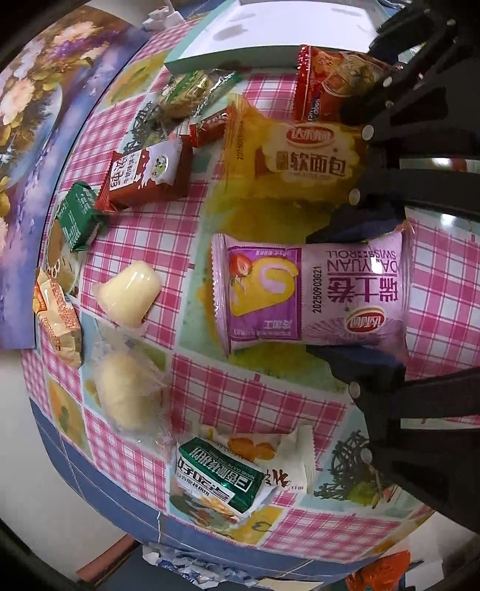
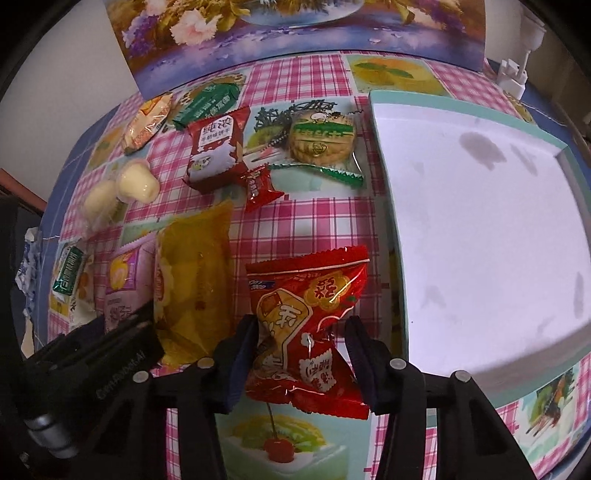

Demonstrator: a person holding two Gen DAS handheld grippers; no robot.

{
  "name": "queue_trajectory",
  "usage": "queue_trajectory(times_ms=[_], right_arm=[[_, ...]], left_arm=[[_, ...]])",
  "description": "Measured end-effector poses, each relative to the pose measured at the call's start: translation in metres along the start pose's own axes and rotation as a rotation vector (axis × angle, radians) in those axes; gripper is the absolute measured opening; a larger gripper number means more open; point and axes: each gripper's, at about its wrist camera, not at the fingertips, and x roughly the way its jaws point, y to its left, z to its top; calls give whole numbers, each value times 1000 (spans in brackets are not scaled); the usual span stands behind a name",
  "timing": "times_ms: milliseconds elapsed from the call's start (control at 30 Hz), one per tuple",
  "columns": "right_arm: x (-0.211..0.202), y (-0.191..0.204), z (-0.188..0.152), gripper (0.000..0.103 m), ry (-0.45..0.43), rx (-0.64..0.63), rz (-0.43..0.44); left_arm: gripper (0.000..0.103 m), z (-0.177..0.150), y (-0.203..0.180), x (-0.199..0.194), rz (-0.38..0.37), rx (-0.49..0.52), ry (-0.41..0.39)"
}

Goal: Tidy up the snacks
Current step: 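Grasp the purple Swiss roll pack with the left tool while the right tool grasps the red candy bag, then carry both packs into the white tray and open both tools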

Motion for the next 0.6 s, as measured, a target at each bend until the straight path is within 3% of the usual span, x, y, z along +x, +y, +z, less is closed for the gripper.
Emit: queue_trajectory(times_ms=[267,600], right_arm=[[6,9,-1,49,-17,-56,-49],[-18,-1,5,47,-67,12,31]], left_arm=[[44,0,-1,0,-4,4,-3],[43,0,3,-33,18,-6,-74]])
